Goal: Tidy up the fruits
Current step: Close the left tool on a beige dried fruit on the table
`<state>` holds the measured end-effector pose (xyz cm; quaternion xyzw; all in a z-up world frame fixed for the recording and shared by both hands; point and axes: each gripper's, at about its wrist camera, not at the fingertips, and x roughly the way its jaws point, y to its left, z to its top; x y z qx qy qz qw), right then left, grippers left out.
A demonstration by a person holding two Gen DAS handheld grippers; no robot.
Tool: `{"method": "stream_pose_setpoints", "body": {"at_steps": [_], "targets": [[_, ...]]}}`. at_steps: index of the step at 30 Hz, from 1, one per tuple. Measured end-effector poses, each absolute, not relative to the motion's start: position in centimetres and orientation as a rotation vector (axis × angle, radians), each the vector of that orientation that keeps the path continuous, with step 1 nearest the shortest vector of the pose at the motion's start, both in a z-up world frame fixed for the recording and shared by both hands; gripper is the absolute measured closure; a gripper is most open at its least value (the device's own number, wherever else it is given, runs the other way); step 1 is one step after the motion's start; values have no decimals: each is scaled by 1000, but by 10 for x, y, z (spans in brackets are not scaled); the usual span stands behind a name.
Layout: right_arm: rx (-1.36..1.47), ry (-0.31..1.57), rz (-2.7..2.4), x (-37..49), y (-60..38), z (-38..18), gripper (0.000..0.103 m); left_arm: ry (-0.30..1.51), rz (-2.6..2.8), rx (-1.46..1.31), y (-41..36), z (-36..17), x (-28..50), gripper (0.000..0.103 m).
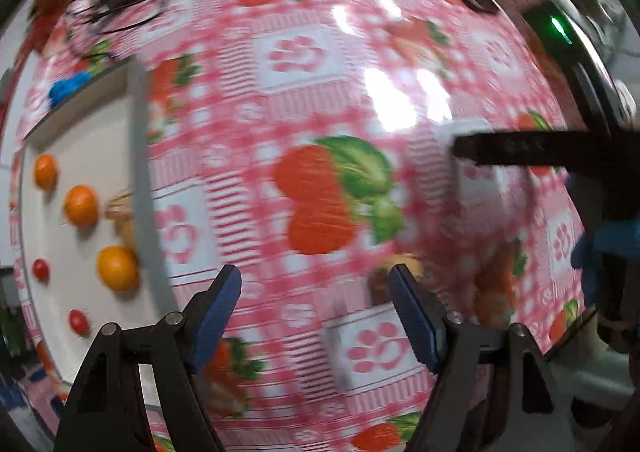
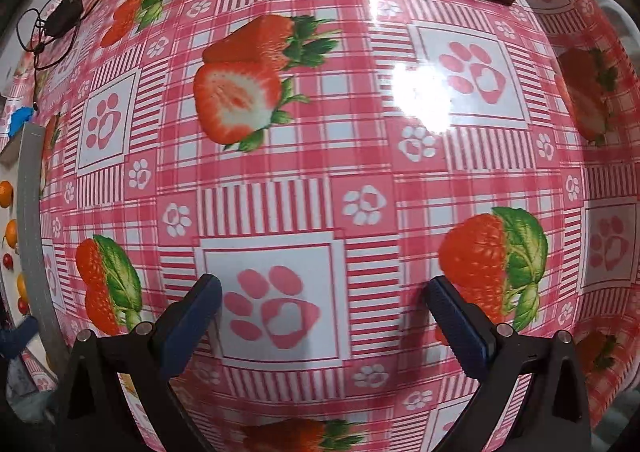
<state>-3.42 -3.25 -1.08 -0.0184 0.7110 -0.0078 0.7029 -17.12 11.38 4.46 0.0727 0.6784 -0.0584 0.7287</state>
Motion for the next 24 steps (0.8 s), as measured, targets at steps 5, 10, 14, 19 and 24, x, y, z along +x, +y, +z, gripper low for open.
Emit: {"method": "stream_pose_setpoints", "body": {"at_steps": [5,10,14,19,24], "targets": [[-63,1580,-10,-34,-34,-10,0,1498,-164,170,91,36,-171,24],[-74,1567,-5,-35,-34,-10,0,1537,-172,171,80,22,-174,26],[-88,1549,-1,-31,-24,-17,0,1584,-205,142,76,8,-174,54],[-103,1510,7,-36,-32,-12,0,1572,-198,198,63,4,-184,71],[-109,1529,14,-41,-32,-11,0,1580,-162,144,73,7,-178,73]]}}
